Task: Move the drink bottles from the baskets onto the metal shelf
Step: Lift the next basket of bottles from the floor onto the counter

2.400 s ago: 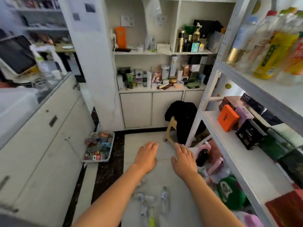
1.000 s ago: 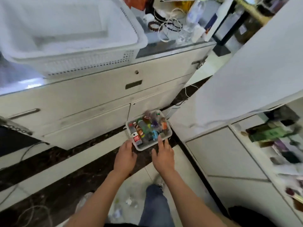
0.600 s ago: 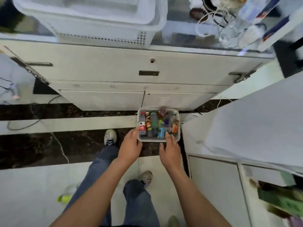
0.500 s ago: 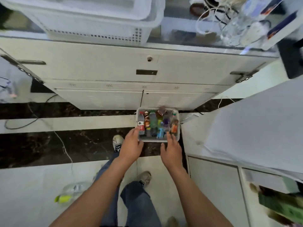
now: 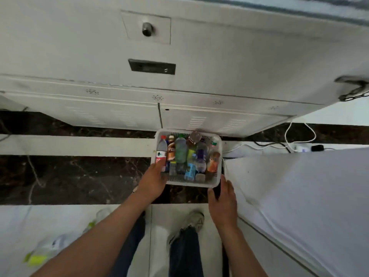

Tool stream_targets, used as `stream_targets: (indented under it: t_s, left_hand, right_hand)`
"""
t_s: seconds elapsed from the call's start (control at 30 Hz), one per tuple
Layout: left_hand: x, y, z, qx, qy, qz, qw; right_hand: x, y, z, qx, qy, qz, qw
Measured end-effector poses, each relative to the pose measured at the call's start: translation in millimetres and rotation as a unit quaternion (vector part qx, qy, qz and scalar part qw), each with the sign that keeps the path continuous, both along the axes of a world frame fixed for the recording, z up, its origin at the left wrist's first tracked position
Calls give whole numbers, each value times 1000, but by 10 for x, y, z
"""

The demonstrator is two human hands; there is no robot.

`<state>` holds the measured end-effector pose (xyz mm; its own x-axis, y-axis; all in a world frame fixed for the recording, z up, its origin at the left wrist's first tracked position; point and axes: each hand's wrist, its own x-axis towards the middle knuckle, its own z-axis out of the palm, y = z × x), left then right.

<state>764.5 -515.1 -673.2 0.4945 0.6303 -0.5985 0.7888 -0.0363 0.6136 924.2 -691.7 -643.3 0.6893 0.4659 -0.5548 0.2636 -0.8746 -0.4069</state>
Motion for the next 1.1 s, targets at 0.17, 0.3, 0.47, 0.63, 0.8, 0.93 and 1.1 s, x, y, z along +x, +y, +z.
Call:
stream_targets:
  t_s: [0.17, 0.3, 0.47, 0.63, 0.8, 0.93, 1.1]
  left_hand:
    - [51, 99, -1209, -13, 72, 29, 997]
    - [255, 163, -1821, 4, 108, 50, 993]
    - [354, 205, -2521, 6, 127, 79, 989]
    - [321, 278, -3364, -17, 127, 150, 980]
    - [183, 416, -3832, -29, 103, 173, 979]
    - [241, 498, -3934, -44, 70, 200, 976]
    - [263, 621, -4053, 3, 61, 216, 974]
  right_hand:
    - [470, 15, -1059, 4, 28, 22, 999]
    - [740, 13, -1773, 12, 23, 44, 999]
    - [998, 63, -2513, 1, 63, -5, 998]
    - [1262, 184, -3471, -5, 94, -64, 993]
    - [1509, 351, -4014, -4, 75, -93, 993]
    - [1700, 448, -4241, 41, 126, -202, 970]
    - [1760, 543, -4327, 31, 137, -233, 962]
